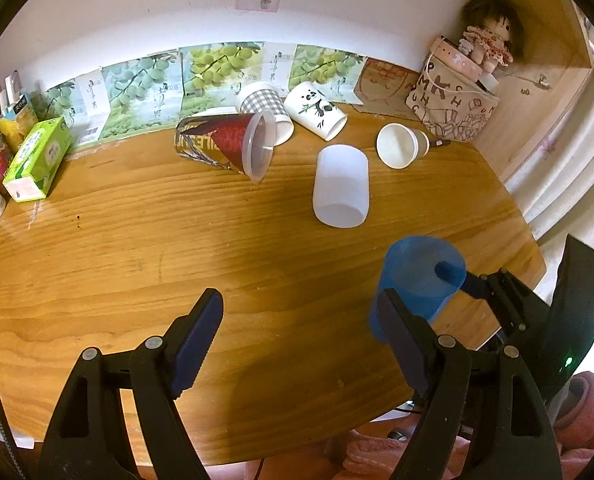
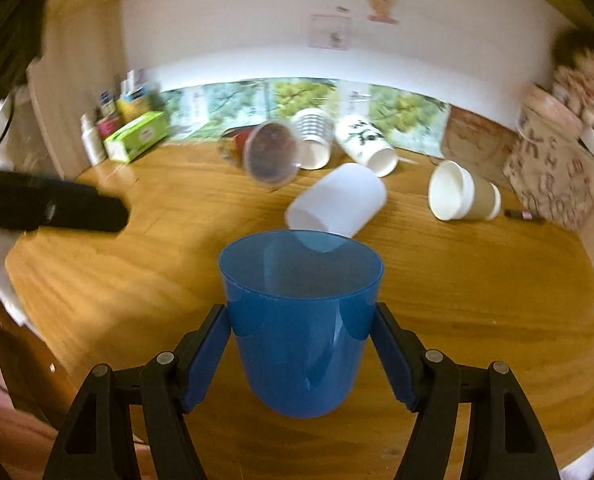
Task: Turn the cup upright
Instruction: 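Lower the upright blue cup onto the desk with the right tool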
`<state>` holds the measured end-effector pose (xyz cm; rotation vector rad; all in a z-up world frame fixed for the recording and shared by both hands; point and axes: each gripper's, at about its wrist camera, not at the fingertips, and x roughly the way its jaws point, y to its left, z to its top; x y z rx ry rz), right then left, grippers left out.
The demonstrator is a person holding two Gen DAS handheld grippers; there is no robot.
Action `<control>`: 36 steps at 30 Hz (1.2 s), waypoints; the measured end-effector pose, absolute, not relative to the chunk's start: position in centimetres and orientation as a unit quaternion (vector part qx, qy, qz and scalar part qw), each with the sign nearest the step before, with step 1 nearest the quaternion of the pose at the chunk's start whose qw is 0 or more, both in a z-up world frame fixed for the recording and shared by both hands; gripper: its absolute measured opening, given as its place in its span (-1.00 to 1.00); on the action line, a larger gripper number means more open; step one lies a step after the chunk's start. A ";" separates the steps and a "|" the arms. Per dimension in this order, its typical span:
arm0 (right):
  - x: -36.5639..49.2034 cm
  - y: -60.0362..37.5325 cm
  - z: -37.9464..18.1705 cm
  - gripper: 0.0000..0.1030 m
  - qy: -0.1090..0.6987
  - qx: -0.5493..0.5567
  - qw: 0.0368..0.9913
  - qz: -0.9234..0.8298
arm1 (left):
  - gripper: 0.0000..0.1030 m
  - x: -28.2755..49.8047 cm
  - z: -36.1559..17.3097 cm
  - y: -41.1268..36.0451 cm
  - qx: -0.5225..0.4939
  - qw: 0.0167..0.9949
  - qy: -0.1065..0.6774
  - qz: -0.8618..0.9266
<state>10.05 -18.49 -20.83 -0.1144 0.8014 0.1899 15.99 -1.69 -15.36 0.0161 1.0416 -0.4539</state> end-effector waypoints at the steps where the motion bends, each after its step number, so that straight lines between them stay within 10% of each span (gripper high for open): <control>1: 9.9 -18.4 -20.8 0.39 0.388 -0.059 0.915 0.097 | 0.60 15.8 -15.3 -1.8 0.007 0.843 0.493 -0.214; 36: 3.1 -21.2 -19.5 0.56 0.437 -0.052 0.882 0.165 | 0.60 8.4 -15.6 -3.9 -0.027 0.851 0.506 -0.137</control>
